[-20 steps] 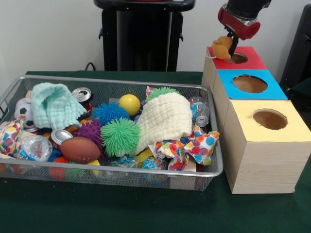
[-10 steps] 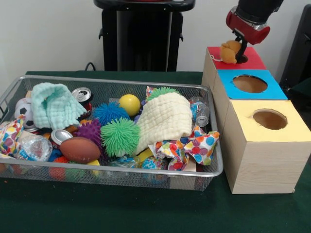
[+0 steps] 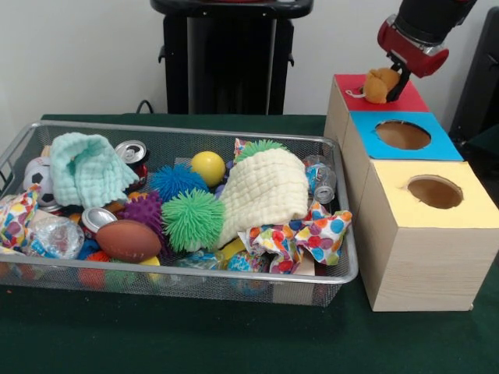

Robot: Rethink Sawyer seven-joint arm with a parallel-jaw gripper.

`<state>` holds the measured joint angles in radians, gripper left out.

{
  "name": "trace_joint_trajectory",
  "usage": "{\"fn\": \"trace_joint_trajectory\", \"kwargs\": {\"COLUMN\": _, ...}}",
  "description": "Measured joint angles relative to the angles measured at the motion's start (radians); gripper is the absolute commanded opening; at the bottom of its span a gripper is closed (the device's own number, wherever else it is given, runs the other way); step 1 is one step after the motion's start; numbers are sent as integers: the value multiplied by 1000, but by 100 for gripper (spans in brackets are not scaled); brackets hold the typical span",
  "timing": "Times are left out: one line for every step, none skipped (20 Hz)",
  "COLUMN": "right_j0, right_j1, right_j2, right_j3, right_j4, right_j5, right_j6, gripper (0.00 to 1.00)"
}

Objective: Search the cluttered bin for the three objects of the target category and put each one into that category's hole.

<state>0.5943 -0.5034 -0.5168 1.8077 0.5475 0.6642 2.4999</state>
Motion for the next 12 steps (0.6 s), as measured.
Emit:
{"fn": "trace_joint_trajectory", "kwargs": {"right_j0": 0, "right_j1": 4, "right_j2": -3, "right_j3": -5, "right_j4": 0, "right_j5": 8, "right_j6": 13, "gripper": 0}}
{"fn": "trace_joint_trajectory", "kwargs": {"right_j0": 1, "right_j1": 6, "right_j2": -4, "right_j3": -8, "right_j4": 0, "right_j5": 13, "right_j6": 21, "gripper": 0}}
{"fn": "trace_joint_trajectory", "kwargs": {"right_j0": 1, "right_j1": 8, "right_j2": -5, "right_j3": -11, "right_j4": 0, "right_j5": 17, "right_j6": 28, "gripper": 0}}
{"fn": "trace_joint_trajectory", "kwargs": {"right_j0": 1, "right_j1": 9, "right_j2": -6, "right_j3": -13, "right_j4": 0, "right_j5": 21, "right_j6": 34, "gripper": 0}}
{"fn": "trace_joint_trajectory", "kwargs": {"right_j0": 1, "right_j1": 13, "right_j2": -8, "right_j3": -18, "right_j4": -1, "right_j5": 29, "right_j6": 46, "gripper": 0}}
{"fn": "trace_joint_trajectory", "kwargs": {"right_j0": 2, "right_j1": 17, "right_j2": -11, "right_j3": -23, "right_j4": -1, "right_j5": 36, "right_j6": 55, "gripper": 0}}
{"fn": "trace_joint_trajectory", "kwargs": {"right_j0": 3, "right_j1": 21, "right_j2": -14, "right_j3": -28, "right_j4": -2, "right_j5": 43, "right_j6": 64, "gripper": 0}}
{"fn": "trace_joint_trajectory", "kwargs": {"right_j0": 3, "right_j1": 22, "right_j2": -15, "right_j3": -30, "right_j4": -2, "right_j5": 46, "right_j6": 67, "gripper": 0}}
{"fn": "trace_joint_trajectory", "kwargs": {"right_j0": 3, "right_j1": 23, "right_j2": -16, "right_j3": -31, "right_j4": -2, "right_j5": 48, "right_j6": 69, "gripper": 0}}
{"fn": "trace_joint_trajectory", "kwargs": {"right_j0": 4, "right_j1": 28, "right_j2": -20, "right_j3": -39, "right_j4": -2, "right_j5": 59, "right_j6": 77, "gripper": 0}}
{"fn": "trace_joint_trajectory", "kwargs": {"right_j0": 4, "right_j1": 29, "right_j2": -21, "right_j3": -41, "right_j4": -2, "right_j5": 62, "right_j6": 78, "gripper": 0}}
{"fn": "trace_joint_trajectory", "kwargs": {"right_j0": 4, "right_j1": 30, "right_j2": -22, "right_j3": -42, "right_j4": -3, "right_j5": 65, "right_j6": 79, "gripper": 0}}
